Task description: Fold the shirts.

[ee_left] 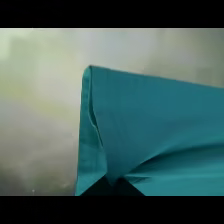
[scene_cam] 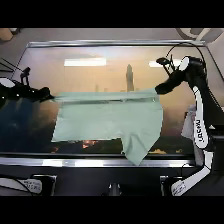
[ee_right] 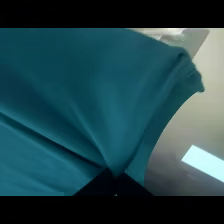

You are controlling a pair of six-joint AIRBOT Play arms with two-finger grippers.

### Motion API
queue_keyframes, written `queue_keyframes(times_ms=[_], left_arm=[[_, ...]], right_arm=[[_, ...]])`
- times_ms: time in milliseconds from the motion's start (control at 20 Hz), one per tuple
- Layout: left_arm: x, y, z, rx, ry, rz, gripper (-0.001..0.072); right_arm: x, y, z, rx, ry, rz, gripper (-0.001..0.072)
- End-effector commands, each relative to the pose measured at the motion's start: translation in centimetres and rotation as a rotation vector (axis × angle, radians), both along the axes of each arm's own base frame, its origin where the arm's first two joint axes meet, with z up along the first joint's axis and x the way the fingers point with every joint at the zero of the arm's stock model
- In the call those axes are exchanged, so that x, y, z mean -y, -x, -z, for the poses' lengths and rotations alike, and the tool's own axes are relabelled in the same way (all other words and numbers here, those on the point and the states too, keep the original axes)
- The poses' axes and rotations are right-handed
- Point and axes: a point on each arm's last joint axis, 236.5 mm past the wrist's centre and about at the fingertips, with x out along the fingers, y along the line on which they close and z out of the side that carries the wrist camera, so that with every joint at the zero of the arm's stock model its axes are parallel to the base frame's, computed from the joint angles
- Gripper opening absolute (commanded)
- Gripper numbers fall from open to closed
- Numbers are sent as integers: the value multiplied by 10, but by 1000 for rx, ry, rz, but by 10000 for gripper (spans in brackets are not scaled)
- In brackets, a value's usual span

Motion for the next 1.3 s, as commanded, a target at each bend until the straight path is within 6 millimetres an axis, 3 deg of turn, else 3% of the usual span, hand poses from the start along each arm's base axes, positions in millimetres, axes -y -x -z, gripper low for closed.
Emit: queue_keyframes(times_ms=[0, 50, 100, 150, 200, 300, 350, 450, 500, 650, 800, 950, 1200, 1250], left_arm=[[23, 43, 29, -194, 60, 67, 28], [25, 44, 36, -218, 68, 41, 50], [24, 43, 37, -236, 82, 7, 238], [22, 44, 32, -246, 91, -16, 470], [17, 47, 24, -253, 94, -9, 536], [-4, 59, 6, -271, 70, -8, 531], [-14, 67, -1, -274, 49, -18, 506], [-29, 100, -4, -334, 2, -18, 494], [-32, 121, 2, -375, -20, -15, 494], [-18, 186, 39, -473, -32, -14, 495], [-3, 227, 71, -536, -18, 4, 495], [13, 231, 81, -516, 43, 13, 495], [18, 199, 82, -412, 83, -87, 492], [20, 197, 81, -406, 95, -95, 397]], right_arm=[[0, 45, 32, -187, 3, -5, 17], [-4, 39, 38, -170, -17, 36, 31], [-6, 34, 38, -148, -30, 55, 150], [-9, 30, 30, -129, -44, 57, 401], [-8, 33, 17, -124, -33, 13, 571], [24, 57, -4, -172, 65, -16, 556], [44, 68, -10, -203, 89, 19, 500], [59, 88, -13, -250, 27, 119, 477], [57, 102, -9, -278, -11, 134, 432], [44, 152, 12, -327, -53, 81, 425], [39, 174, 22, -316, -57, 61, 427], [39, 184, 30, -339, -56, 60, 427], [36, 198, 42, -360, -59, 64, 427], [35, 203, 43, -348, -57, 69, 427]])
